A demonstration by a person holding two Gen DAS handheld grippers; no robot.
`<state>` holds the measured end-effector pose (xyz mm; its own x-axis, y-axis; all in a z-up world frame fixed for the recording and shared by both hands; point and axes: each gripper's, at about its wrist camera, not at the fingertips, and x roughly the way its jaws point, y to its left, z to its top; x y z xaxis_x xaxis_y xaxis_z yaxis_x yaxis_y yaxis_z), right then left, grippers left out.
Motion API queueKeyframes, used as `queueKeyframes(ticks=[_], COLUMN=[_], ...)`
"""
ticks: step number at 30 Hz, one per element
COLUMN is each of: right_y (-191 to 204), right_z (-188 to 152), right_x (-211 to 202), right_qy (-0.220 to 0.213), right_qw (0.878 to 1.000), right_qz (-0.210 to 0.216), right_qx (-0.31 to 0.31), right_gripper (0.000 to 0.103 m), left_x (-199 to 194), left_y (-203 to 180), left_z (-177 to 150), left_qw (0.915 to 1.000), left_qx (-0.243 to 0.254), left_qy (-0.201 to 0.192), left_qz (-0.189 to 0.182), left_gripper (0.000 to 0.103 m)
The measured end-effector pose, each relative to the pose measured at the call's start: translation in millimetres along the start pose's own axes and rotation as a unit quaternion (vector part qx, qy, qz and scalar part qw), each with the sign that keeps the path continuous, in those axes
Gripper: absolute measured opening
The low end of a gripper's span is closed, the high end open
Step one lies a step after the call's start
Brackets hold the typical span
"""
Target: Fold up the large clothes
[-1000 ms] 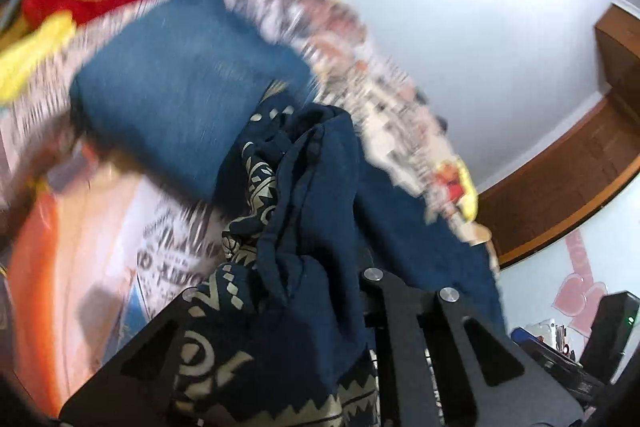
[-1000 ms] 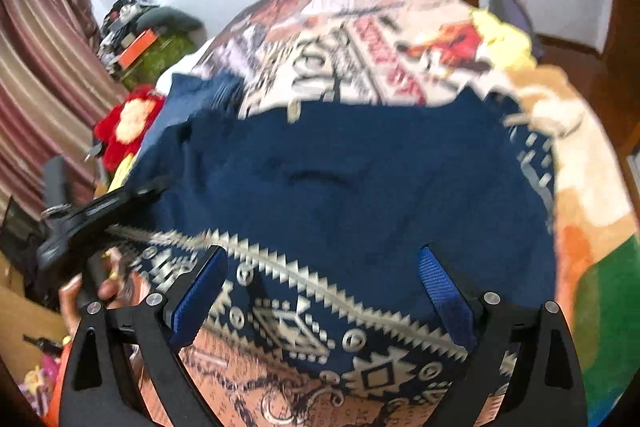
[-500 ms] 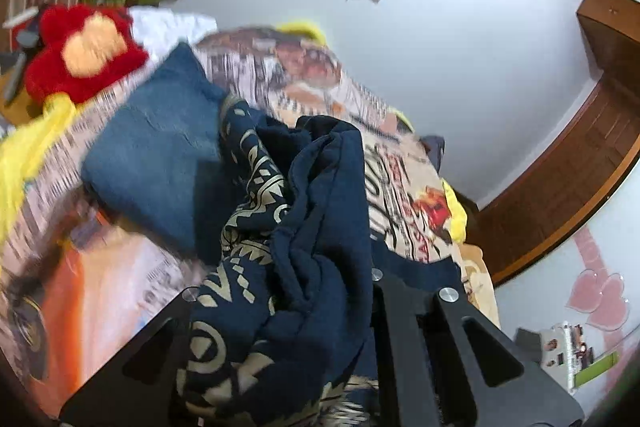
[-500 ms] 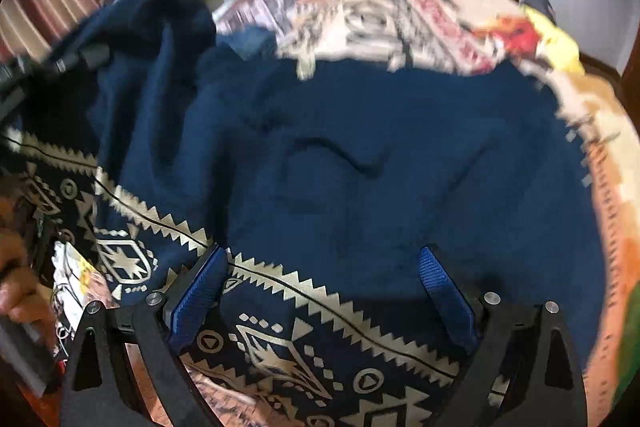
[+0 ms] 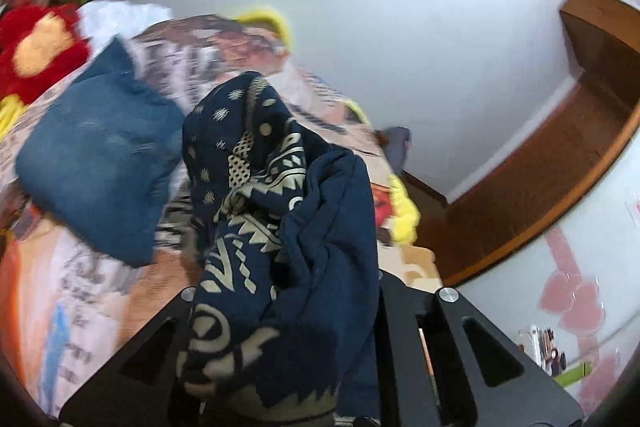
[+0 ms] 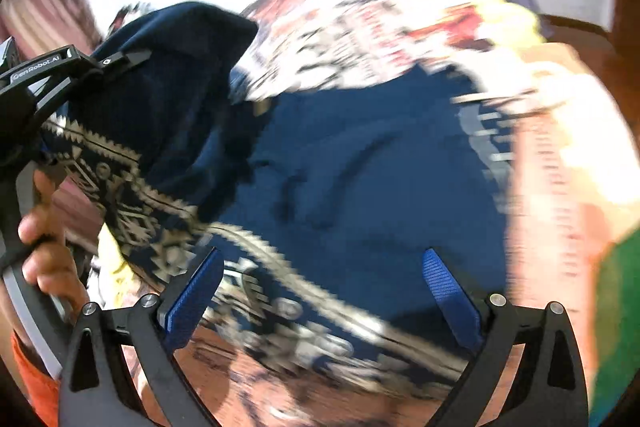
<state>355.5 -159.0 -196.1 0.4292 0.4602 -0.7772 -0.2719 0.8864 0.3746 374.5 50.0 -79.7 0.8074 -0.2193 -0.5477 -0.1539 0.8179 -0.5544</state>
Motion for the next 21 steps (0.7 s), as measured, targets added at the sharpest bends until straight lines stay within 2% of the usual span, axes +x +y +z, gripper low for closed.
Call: queueKeyframes(ticks=[4, 8, 10, 15, 18, 20, 21], right_y=[-48.3, -94.8, -112.0, -138.7, -145.7, -148.1, -149.6], right_z=[-8.8, -21.3, -29.8, -48.5, -60.4, -65.5, -66.6], right_x=[-47.2, -84.6, -100.6, -119.4, -123.1, -124.2, -125.4], right_qy=[-0.042, -0.066, -0.077, -0.078, -0.072, -0.069, -0.068], right_qw=[0.997, 0.99, 0.985, 0.979, 0.978, 0.978, 0.979], right_qz=[-0.04, -0.075, -0.102, -0.137, -0.14, -0.142, -0.142], right_qx=[0.043, 0.098, 0.114, 0.132, 0.136, 0.134, 0.133], right_gripper=[0.099, 0.099, 0.099, 0.099, 0.099, 0.099, 0.099], left_x=[14.6, 35.3, 43.4, 55.8, 56.2, 50.9, 45.6], left_y=[-63.6, -108.9, -120.8, -135.0, -131.6, -132.1, -133.5], left_z=[-24.8, -71.6, -98.2, -175.3, -208.1, -219.2, -221.8], left_qw=[0.997, 0.9853, 0.9763, 0.9411, 0.9209, 0.9114, 0.9066], left_qx=[0.073, 0.152, 0.188, 0.29, 0.335, 0.358, 0.372], left_qy=[0.012, 0.066, 0.099, 0.171, 0.199, 0.202, 0.198], left_qz=[-0.025, -0.042, -0.044, -0.032, -0.015, -0.009, -0.007], left_gripper=[0.011, 0.011, 0.011, 0.011, 0.013, 0.015, 0.021])
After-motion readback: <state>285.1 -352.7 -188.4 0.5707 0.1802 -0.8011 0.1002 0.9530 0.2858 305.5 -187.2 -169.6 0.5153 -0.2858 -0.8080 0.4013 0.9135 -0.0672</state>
